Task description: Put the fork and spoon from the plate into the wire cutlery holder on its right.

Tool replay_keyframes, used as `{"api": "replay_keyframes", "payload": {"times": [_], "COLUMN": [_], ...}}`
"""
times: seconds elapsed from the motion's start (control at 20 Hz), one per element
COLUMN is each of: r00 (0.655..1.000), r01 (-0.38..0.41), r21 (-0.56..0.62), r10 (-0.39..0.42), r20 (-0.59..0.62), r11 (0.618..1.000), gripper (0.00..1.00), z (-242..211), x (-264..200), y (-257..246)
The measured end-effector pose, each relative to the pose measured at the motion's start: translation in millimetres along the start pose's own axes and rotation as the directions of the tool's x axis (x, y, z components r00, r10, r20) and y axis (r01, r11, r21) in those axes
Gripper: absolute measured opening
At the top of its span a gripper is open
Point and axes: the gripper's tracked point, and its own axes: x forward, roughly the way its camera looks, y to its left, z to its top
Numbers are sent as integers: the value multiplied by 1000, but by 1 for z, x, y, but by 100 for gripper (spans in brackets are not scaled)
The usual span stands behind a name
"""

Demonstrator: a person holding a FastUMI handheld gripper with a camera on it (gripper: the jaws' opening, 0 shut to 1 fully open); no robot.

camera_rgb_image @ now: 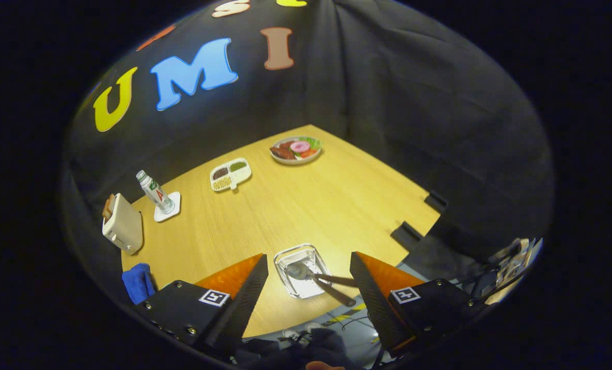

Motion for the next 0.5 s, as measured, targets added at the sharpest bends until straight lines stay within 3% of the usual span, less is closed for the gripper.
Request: {"api": "replay_keyframes", "payload": {"times": [0.2,0.5], "r00": [970,869], "r01": [-8,17], "r21": [-65,-133], "r10": [23,51], "r20": [242,492], "r11": [998,991], "gripper": [98,98], "z": [62,124], "x": [-27,-72], "y": [14,32]}}
